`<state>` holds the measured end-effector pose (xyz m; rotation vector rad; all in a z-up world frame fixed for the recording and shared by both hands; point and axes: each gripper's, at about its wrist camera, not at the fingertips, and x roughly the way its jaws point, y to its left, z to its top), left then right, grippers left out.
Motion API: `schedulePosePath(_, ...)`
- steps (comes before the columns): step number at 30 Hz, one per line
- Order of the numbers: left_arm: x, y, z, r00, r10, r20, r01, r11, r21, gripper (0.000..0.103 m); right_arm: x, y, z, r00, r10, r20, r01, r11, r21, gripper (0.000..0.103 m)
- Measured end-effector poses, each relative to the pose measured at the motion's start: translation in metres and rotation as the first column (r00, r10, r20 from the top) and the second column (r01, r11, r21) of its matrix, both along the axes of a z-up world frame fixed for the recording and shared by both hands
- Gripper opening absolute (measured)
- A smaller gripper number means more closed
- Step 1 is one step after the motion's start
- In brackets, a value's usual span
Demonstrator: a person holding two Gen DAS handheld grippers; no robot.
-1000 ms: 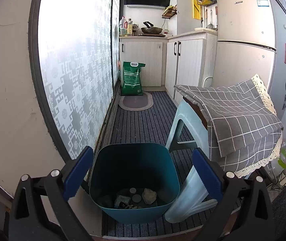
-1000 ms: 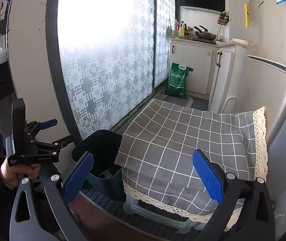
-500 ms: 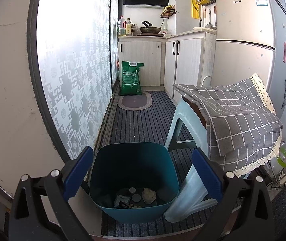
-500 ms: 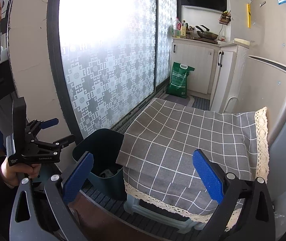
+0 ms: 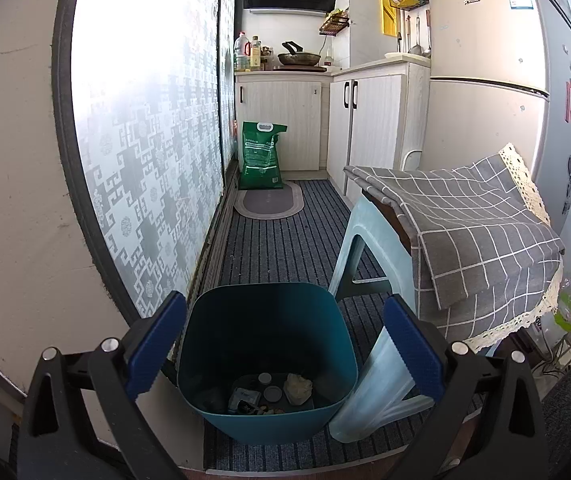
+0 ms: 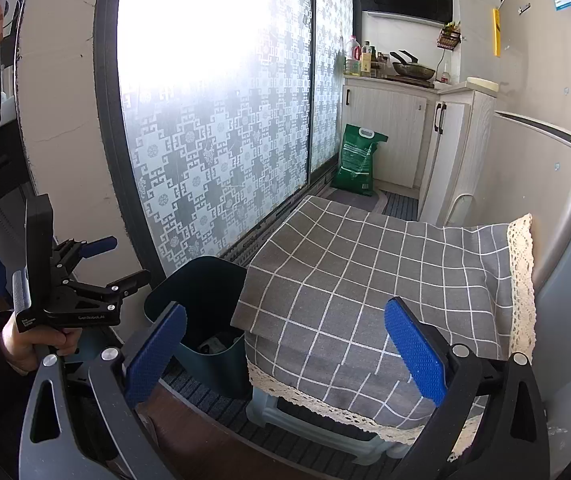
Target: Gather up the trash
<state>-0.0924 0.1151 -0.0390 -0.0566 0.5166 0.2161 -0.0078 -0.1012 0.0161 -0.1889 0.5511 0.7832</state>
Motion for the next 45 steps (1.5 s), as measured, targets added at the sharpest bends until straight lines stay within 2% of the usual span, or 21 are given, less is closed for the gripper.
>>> schedulePosePath(45,-0.0010,-0.0003,0.0005,1.000,-0.015,-0.007,0.015,1.000,-0.006,0.100,-0.0008,0.0001,-0.0007,1.000,0.002,-0.001,-0.002,1.000,-0.003,0.100)
